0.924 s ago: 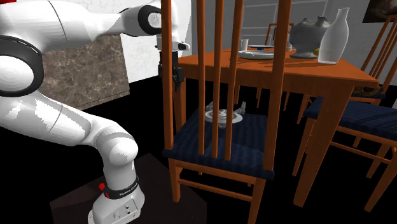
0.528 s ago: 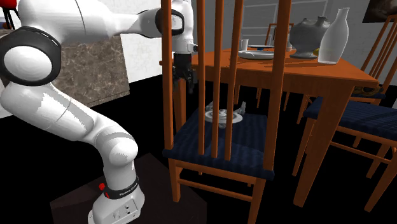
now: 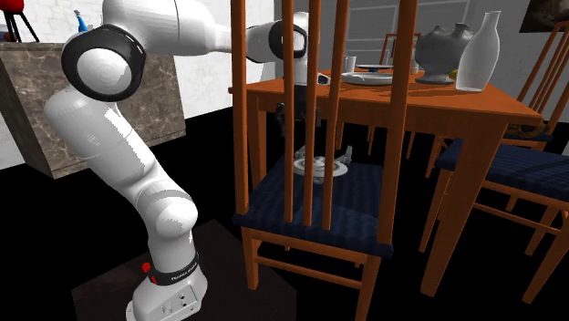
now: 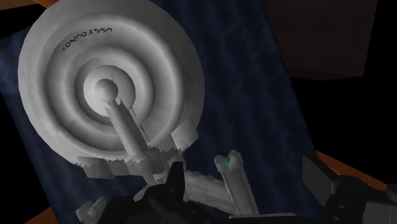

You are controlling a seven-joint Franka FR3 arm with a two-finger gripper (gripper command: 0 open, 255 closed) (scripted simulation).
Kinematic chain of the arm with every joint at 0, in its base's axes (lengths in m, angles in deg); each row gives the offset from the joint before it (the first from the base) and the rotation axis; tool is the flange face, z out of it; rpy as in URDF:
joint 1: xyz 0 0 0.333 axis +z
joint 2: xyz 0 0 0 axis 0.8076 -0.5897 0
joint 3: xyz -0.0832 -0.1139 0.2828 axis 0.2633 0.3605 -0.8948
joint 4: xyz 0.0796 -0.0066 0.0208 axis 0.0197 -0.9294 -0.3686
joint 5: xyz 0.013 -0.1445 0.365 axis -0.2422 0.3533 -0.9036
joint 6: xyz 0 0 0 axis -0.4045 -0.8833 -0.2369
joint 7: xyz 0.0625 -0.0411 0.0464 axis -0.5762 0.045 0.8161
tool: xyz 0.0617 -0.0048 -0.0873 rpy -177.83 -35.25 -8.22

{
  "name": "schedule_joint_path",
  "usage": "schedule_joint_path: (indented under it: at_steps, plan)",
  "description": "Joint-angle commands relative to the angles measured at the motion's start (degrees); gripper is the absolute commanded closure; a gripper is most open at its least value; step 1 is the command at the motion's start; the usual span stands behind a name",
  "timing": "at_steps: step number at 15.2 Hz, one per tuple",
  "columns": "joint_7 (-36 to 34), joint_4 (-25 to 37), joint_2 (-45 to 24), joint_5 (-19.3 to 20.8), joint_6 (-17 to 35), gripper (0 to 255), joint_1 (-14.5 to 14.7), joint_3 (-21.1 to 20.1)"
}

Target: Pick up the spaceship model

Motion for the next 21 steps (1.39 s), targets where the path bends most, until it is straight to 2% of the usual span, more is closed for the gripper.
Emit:
schedule_joint_path:
  at_steps: [1,7,10,11,21]
  plan:
    - [1.3,0.6,-1.9,0.2,0.7,0,0.1,0.4]
    - [1.0,-4.3,-1.6,0.4,5.3,0,0.0,0.6]
    - [0.9,-4.7,-1.6,0.4,5.8,0,0.0,0.6]
    - [1.0,-4.7,-1.6,0.4,5.8,255,0.0,0.6]
    - [1.0,-4.0,-1.6,0.4,5.0,255,0.0,0.6]
